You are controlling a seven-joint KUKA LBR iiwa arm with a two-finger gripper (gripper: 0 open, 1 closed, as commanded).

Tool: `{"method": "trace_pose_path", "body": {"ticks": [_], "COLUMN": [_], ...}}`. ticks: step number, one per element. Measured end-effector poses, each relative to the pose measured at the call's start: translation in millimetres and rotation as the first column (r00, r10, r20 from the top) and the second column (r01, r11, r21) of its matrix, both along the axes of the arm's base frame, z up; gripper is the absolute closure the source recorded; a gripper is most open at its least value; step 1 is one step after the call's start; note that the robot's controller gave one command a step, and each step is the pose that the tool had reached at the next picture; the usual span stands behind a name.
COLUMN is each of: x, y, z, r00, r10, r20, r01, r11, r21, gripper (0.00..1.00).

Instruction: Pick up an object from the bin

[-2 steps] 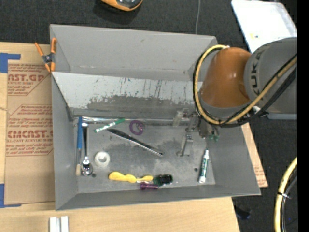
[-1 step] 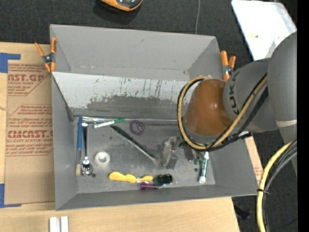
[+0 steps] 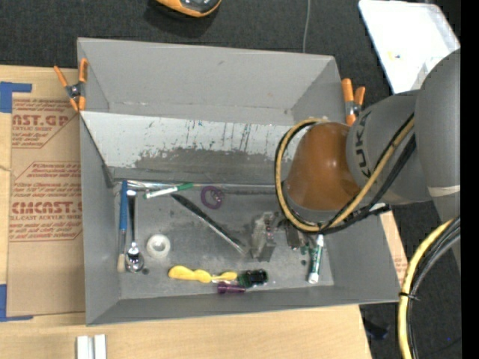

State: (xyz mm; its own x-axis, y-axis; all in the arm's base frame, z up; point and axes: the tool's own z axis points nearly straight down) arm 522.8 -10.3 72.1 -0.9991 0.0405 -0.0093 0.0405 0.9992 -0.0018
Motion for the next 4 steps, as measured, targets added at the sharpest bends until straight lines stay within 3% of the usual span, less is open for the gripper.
{"method": "trace_pose_path", "body": {"ticks": [1, 2, 3, 4], "x": [0.0, 0.1, -24.4, 13.5], "y": [0.0, 0.0, 66.2, 96.1], "z": [0.1, 0.1, -0.1, -1.7], "r00": [1.000, 1.000, 1.000, 0.994], "r10": [0.000, 0.000, -0.002, 0.113], "r20": [0.000, 0.000, 0.007, 0.003], "r01": [0.000, 0.000, 0.002, -0.112], "r11": [1.000, 1.000, 1.000, 0.994], "r21": [0.000, 0.000, 0.001, -0.004], "gripper": [0.00, 0.00, 0.00, 0.00]}}
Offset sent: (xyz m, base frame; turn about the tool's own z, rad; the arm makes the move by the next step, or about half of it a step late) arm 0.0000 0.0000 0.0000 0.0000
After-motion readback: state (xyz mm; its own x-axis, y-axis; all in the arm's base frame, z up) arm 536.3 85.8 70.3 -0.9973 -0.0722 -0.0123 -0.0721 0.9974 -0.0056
